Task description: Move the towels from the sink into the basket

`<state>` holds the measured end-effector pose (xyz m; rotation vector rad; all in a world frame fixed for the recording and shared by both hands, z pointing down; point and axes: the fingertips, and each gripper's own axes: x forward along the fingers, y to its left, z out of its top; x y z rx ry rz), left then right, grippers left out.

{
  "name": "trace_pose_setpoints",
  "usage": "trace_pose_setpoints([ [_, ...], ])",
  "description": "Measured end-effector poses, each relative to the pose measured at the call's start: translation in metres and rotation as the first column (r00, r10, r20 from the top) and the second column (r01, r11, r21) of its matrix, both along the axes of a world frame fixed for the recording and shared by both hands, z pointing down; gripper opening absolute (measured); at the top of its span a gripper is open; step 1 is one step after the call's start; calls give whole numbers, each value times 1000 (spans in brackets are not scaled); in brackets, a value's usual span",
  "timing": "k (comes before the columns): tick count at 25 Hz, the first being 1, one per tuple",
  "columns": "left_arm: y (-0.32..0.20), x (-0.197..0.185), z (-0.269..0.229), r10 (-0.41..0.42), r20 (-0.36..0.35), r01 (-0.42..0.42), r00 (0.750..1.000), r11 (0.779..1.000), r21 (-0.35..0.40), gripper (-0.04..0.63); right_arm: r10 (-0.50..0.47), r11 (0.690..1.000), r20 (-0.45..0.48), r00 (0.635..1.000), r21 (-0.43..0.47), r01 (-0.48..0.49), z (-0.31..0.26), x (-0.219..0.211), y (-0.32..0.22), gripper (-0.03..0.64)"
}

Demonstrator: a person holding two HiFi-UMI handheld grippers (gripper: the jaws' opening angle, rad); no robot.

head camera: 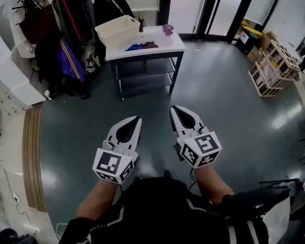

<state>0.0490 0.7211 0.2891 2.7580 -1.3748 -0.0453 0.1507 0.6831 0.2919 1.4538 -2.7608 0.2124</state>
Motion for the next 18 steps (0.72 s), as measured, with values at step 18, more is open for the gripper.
trace_pose_setpoints([
  [18, 7, -50, 14, 101, -74, -106, 992, 993, -60, 6, 57, 998, -34, 998, -21, -57, 13, -41, 1, 2],
])
